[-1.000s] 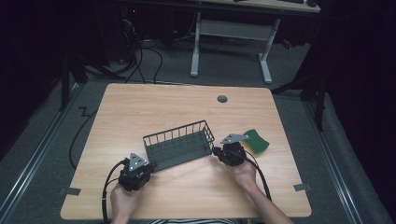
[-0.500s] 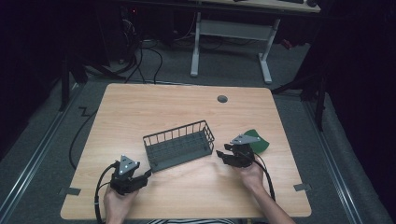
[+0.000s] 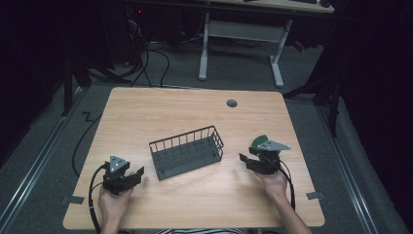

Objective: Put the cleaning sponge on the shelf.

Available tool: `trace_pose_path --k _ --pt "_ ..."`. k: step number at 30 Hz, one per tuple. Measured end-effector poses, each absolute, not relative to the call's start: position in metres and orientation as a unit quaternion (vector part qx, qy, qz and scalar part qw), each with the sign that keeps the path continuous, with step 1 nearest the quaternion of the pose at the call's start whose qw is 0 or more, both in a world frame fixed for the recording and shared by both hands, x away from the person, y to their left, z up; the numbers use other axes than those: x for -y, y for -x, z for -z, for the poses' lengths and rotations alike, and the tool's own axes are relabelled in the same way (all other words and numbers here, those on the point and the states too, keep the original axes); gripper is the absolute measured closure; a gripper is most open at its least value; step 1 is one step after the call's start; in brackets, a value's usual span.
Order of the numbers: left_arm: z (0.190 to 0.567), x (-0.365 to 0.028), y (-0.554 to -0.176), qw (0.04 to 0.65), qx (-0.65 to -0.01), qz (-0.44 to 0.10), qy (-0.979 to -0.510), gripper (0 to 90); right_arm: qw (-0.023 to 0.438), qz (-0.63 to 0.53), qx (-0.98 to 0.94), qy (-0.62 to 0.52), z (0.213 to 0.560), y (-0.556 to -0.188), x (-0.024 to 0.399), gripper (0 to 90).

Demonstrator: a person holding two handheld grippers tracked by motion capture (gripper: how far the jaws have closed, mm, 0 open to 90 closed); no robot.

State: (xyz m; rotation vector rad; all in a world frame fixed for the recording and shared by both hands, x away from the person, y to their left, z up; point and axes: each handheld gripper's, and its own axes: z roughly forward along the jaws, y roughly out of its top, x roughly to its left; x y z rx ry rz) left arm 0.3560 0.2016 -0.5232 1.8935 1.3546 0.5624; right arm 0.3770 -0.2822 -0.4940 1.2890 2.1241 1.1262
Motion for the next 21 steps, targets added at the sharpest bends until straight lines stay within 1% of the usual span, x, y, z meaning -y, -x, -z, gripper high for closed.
trace_pose_path --k 5,7,14,21 --pt "0.53 -0.202 -0.37 0.339 -0.536 -0.235 -0.736 39.8 0.22 -0.408 -0.747 -0.476 0.491 -0.379 0.3 39.1" --pt "0.534 -0.202 -0.373 0.326 -0.538 -0.243 -0.739 39.3 0.218 -0.4 -0.746 -0.485 0.49 -0.381 0.306 36.4" --pt "0.536 -0.207 -0.376 0.333 -0.546 -0.24 -0.73 38.3 0.226 -0.382 -0.735 -0.513 0.488 -0.384 0.329 29.6" --pt "0.536 -0.207 -0.376 0.332 -0.548 -0.239 -0.73 35.8 0.239 -0.367 -0.736 -0.516 0.484 -0.389 0.344 26.3"
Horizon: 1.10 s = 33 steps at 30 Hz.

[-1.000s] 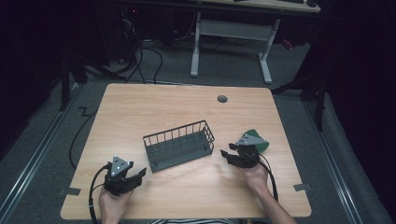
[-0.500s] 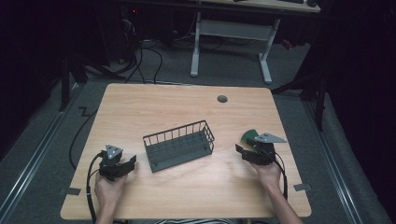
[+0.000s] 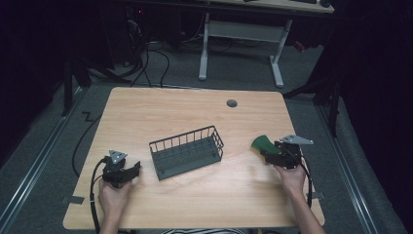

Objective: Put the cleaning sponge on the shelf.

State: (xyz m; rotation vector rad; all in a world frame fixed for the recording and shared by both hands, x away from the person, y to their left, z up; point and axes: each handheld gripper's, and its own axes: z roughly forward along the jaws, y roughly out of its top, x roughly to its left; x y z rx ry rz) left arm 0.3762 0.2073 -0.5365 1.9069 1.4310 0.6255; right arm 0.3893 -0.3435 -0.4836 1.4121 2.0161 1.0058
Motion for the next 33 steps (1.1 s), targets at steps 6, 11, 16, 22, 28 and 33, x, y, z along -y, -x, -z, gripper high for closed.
trace_pose_path --k 6,11,16,22,28,33 --pt "0.537 -0.207 -0.376 0.332 -0.548 -0.239 -0.729 35.1 0.241 -0.356 -0.738 -0.519 0.483 -0.397 0.355 25.0" --pt "0.537 -0.207 -0.376 0.332 -0.548 -0.239 -0.73 34.7 0.24 -0.358 -0.74 -0.517 0.481 -0.405 0.363 23.7" --pt "0.537 -0.207 -0.376 0.331 -0.547 -0.239 -0.731 34.1 0.225 -0.352 -0.752 -0.51 0.485 -0.416 0.36 20.4" --pt "0.537 -0.207 -0.376 0.331 -0.547 -0.239 -0.731 33.9 0.205 -0.328 -0.773 -0.503 0.497 -0.433 0.351 15.4" --pt "0.537 -0.207 -0.376 0.331 -0.547 -0.239 -0.731 33.7 0.194 -0.327 -0.776 -0.504 0.503 -0.441 0.347 14.7" --pt "0.537 -0.207 -0.376 0.331 -0.547 -0.239 -0.731 33.6 0.188 -0.312 -0.784 -0.503 0.51 -0.444 0.347 14.7"
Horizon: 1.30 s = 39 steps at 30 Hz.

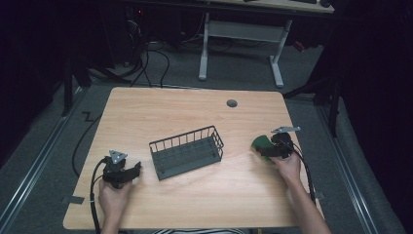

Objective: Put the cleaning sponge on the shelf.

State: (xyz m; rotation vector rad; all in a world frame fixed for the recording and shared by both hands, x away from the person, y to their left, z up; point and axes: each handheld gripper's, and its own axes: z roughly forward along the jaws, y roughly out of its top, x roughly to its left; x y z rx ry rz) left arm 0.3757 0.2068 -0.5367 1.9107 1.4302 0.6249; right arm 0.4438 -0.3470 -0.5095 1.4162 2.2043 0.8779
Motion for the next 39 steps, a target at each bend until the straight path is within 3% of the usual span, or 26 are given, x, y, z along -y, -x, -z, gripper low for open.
trace_pose_path --k 6,12,39 --pt "0.537 -0.207 -0.376 0.331 -0.547 -0.239 -0.731 33.5 0.181 -0.295 -0.79 -0.507 0.515 -0.446 0.348 17.5" --pt "0.537 -0.206 -0.376 0.331 -0.547 -0.24 -0.731 33.3 0.189 -0.292 -0.795 -0.497 0.515 -0.444 0.345 26.9" --pt "0.537 -0.206 -0.375 0.332 -0.544 -0.237 -0.733 32.6 0.167 -0.321 -0.798 -0.482 0.498 -0.43 0.34 29.1"
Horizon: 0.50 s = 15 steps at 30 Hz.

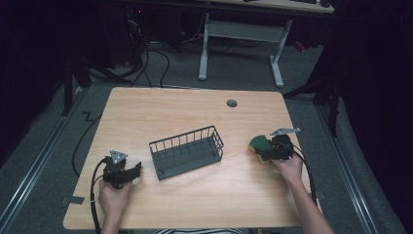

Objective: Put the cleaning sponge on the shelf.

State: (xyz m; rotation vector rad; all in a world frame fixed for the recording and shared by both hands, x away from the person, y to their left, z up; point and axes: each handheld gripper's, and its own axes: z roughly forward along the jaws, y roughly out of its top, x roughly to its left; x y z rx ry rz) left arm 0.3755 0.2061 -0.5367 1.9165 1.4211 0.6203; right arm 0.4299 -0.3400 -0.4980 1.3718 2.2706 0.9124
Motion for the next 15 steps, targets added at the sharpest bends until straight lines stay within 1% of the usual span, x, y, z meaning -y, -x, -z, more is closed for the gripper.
trace_pose_path --k 15 --pt "0.537 -0.206 -0.376 0.332 -0.544 -0.237 -0.733 32.5 0.167 -0.354 -0.791 -0.47 0.477 -0.418 0.337 29.4"
